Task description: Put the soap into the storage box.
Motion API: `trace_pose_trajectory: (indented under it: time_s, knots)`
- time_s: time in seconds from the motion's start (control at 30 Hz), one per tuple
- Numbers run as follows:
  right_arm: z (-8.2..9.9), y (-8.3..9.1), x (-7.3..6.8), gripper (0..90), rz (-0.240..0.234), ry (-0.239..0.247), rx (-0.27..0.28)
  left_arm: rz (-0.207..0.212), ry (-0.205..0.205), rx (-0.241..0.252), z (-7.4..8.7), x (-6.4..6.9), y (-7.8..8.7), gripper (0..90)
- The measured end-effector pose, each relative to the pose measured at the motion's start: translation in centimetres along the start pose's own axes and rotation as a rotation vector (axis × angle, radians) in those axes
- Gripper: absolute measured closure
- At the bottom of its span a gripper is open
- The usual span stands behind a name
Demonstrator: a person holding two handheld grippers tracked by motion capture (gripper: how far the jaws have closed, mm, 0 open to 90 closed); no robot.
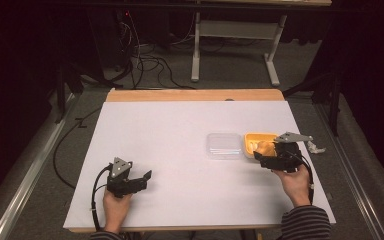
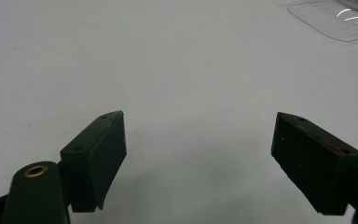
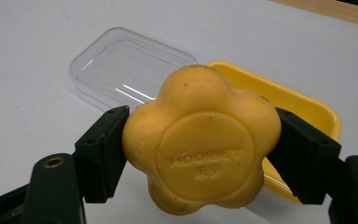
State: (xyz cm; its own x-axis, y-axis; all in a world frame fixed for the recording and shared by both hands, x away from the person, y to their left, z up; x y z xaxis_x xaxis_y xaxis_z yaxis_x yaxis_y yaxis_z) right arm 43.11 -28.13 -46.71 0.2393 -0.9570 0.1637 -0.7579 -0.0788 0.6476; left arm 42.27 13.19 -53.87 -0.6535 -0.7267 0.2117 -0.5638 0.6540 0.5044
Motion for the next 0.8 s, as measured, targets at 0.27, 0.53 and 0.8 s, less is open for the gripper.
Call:
trace_pose_trajectory:
  time_s: [0.27,0.53,0.8]
  knots:
    - [-0.5,-0.7,0.7,26.3,0.010,-0.016,-0.020,-0.001,-0.003,0.001,0.0,0.0,0.0,17.6]
    - [-0.7,-1.5,1.4,26.3,0.016,-0.026,-0.047,0.001,-0.004,-0.001,0.0,0.0,0.0,17.6]
    - [-0.8,-2.9,1.9,26.3,0.031,-0.041,-0.077,0.004,-0.004,0.002,0.0,0.1,0.0,17.5]
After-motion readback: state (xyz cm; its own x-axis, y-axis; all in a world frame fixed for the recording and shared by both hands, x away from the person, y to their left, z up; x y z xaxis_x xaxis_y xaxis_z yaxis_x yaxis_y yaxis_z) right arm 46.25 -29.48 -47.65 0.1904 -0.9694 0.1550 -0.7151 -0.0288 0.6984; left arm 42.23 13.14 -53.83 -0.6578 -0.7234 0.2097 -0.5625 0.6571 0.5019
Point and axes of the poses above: each handheld gripper's, and its own axes: y roughly backward along the jaws, z roughly out of its underside, x roughly to its right, the point moved 10 cm from there along -y, roughly forward along the jaws, and after that the axes turned 13 degrees about z, right-handed, at the moved point
